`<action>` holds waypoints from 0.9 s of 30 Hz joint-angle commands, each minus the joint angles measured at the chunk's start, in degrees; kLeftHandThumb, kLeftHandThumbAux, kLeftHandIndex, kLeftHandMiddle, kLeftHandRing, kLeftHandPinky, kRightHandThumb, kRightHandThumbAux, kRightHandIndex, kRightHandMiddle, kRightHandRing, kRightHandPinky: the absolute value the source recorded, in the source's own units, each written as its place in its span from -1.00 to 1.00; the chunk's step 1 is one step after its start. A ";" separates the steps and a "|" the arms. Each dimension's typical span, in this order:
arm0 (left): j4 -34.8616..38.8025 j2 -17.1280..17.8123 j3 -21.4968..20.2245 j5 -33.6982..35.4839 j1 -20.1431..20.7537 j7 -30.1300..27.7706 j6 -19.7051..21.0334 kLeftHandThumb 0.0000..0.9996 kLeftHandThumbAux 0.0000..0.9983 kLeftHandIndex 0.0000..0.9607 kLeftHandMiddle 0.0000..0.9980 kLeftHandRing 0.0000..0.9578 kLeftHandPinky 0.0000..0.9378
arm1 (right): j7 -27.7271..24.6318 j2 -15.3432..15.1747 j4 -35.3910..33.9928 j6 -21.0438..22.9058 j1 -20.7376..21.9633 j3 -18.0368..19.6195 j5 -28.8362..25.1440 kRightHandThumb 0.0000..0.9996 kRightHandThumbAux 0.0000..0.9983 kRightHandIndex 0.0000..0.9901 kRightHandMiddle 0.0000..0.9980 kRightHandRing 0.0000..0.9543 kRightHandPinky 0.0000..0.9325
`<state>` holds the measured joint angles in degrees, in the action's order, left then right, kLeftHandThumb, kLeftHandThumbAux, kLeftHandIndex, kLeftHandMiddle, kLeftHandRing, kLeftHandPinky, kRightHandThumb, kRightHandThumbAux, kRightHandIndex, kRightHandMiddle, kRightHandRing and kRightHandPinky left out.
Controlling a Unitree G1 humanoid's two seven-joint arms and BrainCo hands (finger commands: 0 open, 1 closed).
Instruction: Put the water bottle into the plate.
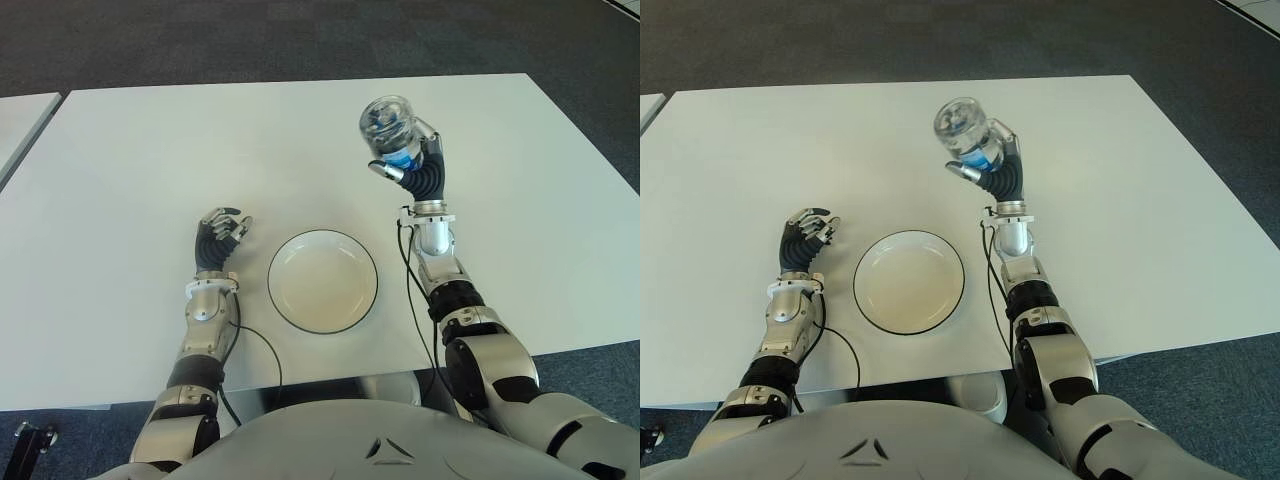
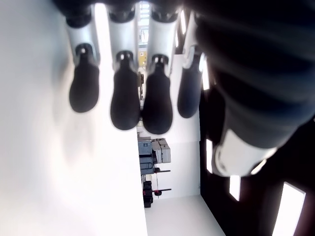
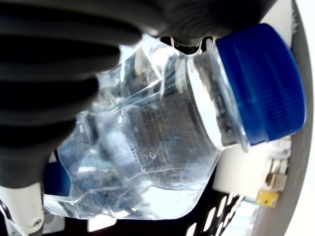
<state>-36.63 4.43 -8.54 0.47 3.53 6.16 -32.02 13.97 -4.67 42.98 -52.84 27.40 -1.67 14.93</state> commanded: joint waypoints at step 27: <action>-2.53 0.82 0.15 -0.51 -0.45 -0.21 0.51 0.41 0.44 -0.09 0.41 0.44 0.42 | -30.12 -12.12 -9.67 -4.60 -3.99 -17.82 1.38 0.69 0.36 -0.15 0.09 0.86 0.89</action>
<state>-37.33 5.05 -8.38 0.34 3.58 6.16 -32.32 -12.94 -16.36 32.29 -56.98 22.51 -17.35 17.12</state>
